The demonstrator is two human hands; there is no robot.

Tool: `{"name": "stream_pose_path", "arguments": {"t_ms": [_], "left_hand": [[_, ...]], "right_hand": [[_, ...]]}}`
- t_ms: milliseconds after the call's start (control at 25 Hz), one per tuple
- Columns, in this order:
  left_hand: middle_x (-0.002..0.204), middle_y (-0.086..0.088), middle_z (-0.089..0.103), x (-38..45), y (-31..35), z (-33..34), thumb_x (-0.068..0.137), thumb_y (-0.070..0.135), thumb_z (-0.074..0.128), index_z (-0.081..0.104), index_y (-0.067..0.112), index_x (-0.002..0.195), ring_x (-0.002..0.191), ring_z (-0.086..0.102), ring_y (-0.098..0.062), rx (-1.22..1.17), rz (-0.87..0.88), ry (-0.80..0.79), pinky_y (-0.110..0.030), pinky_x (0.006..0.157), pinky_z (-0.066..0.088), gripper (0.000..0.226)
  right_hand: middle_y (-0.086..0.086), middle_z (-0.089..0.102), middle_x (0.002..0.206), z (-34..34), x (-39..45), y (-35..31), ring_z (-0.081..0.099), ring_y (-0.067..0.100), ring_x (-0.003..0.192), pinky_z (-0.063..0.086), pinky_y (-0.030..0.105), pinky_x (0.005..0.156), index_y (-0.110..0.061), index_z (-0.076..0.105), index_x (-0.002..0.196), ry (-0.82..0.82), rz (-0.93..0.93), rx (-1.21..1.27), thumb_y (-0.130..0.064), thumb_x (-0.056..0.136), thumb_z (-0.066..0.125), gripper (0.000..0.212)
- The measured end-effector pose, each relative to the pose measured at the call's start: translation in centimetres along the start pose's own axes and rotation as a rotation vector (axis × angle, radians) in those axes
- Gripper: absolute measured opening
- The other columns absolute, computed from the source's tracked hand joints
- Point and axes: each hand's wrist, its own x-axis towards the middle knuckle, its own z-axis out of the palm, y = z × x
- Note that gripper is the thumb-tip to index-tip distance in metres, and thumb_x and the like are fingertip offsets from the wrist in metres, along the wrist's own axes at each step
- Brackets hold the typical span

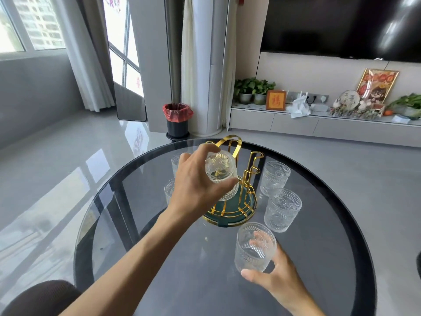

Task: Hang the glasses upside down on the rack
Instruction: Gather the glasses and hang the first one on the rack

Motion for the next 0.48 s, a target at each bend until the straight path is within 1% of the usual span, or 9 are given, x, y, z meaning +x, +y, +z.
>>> {"name": "stream_pose_path", "arguments": {"t_ms": [80, 120, 200, 240, 280, 360, 480], "left_hand": [[0.093, 0.035, 0.040, 0.1, -0.7, 1.0, 0.063, 0.047, 0.083, 0.055, 0.030, 0.120, 0.097, 0.039, -0.011, 0.044, 0.025, -0.027, -0.011, 0.071, 0.030, 0.065], [0.094, 0.032, 0.043, 0.2, -1.1, 1.4, 0.064, 0.047, 0.084, 0.056, 0.027, 0.122, 0.097, 0.038, -0.011, 0.063, 0.031, -0.040, -0.014, 0.069, 0.030, 0.067], [0.101, 0.017, 0.057, 0.2, -2.0, 2.3, 0.065, 0.046, 0.084, 0.057, 0.023, 0.124, 0.098, 0.037, -0.011, 0.099, 0.034, -0.073, -0.023, 0.068, 0.031, 0.069], [0.108, 0.009, 0.063, 0.2, -2.4, 2.8, 0.066, 0.047, 0.083, 0.058, 0.022, 0.125, 0.098, 0.037, -0.012, 0.115, 0.029, -0.088, -0.027, 0.070, 0.030, 0.069], [0.114, 0.004, 0.067, 0.1, -2.8, 3.1, 0.067, 0.048, 0.082, 0.059, 0.021, 0.126, 0.098, 0.038, -0.012, 0.129, 0.022, -0.101, -0.028, 0.072, 0.029, 0.069], [0.119, 0.001, 0.069, -0.1, -3.4, 3.6, 0.067, 0.052, 0.079, 0.060, 0.021, 0.127, 0.098, 0.039, -0.013, 0.142, 0.006, -0.116, -0.028, 0.072, 0.029, 0.070], [0.122, 0.001, 0.067, -0.2, -3.9, 3.8, 0.070, 0.057, 0.073, 0.059, 0.022, 0.130, 0.099, 0.040, -0.014, 0.170, 0.014, -0.131, -0.028, 0.074, 0.030, 0.071]], "right_hand": [[-0.031, 0.066, 0.115, 0.0, -0.1, -0.3, 0.059, -0.008, 0.109, 0.047, 0.015, 0.079, -0.064, 0.052, 0.116, 0.000, -0.007, 0.024, -0.040, 0.052, 0.089, 0.078], [-0.030, 0.066, 0.115, -0.1, -0.1, -0.4, 0.060, -0.008, 0.109, 0.049, 0.012, 0.077, -0.063, 0.053, 0.116, 0.001, -0.009, 0.043, -0.040, 0.052, 0.089, 0.077], [-0.026, 0.067, 0.116, -0.3, -0.2, -0.8, 0.061, -0.005, 0.110, 0.047, 0.007, 0.078, -0.058, 0.055, 0.119, 0.001, -0.013, 0.079, -0.039, 0.054, 0.089, 0.075], [-0.023, 0.068, 0.117, -0.4, -0.2, -1.0, 0.061, -0.002, 0.111, 0.048, 0.009, 0.080, -0.054, 0.056, 0.121, -0.005, -0.018, 0.098, -0.038, 0.056, 0.089, 0.075], [-0.018, 0.069, 0.119, -0.5, -0.2, -1.2, 0.062, 0.002, 0.113, 0.049, 0.014, 0.082, -0.050, 0.056, 0.124, -0.017, -0.021, 0.117, -0.037, 0.057, 0.089, 0.076], [-0.010, 0.069, 0.123, -0.7, -0.1, -1.4, 0.063, 0.008, 0.115, 0.049, 0.026, 0.087, -0.043, 0.056, 0.128, -0.033, -0.028, 0.156, -0.033, 0.059, 0.090, 0.077], [-0.005, 0.069, 0.123, -1.0, 0.1, -1.5, 0.064, 0.013, 0.115, 0.049, 0.030, 0.088, -0.041, 0.057, 0.124, 0.023, -0.026, 0.234, -0.029, 0.055, 0.091, 0.078]]}}
